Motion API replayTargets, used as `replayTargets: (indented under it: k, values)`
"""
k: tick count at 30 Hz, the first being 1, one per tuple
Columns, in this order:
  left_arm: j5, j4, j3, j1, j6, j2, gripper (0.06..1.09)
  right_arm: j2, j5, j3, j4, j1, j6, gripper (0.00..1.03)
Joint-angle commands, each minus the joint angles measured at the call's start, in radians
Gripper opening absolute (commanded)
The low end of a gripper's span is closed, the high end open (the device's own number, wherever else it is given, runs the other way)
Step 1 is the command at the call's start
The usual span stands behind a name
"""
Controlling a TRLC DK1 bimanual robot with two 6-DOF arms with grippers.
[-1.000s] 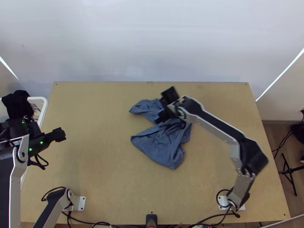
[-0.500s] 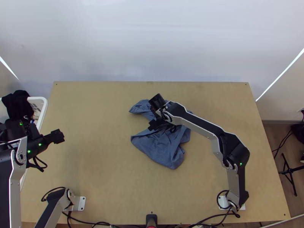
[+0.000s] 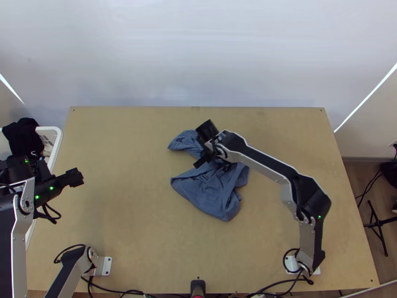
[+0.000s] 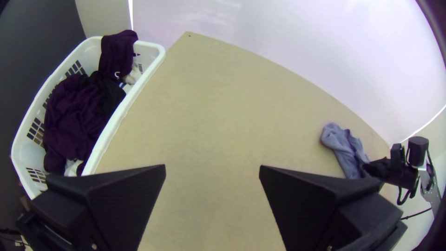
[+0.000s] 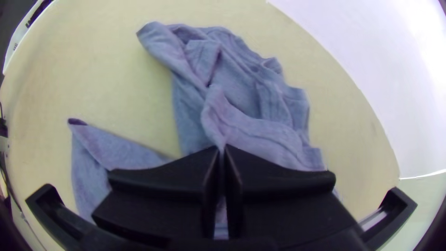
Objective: Fold the t-shirt
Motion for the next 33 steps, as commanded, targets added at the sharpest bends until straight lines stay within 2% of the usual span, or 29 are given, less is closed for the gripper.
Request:
replayTargets:
  k: [1, 12, 33]
  values:
    - [0.002, 0.002, -0.002, -0.001, 0.0, 0.004, 1.04, -0.06, 0.007, -0.042, 0.005, -0.09, 0.005, 0.03]
    - [0.002, 0.011, 0.0, -0.029, -0.007, 0.019, 1.04, -0.054, 0.015, -0.128, 0.088, -0.311, -0.035, 0.03]
    - [0.001, 0.014, -0.014, -0.035, -0.004, 0.027, 1.04, 0.025, 0.047, -0.135, 0.144, -0.447, -0.041, 0.03]
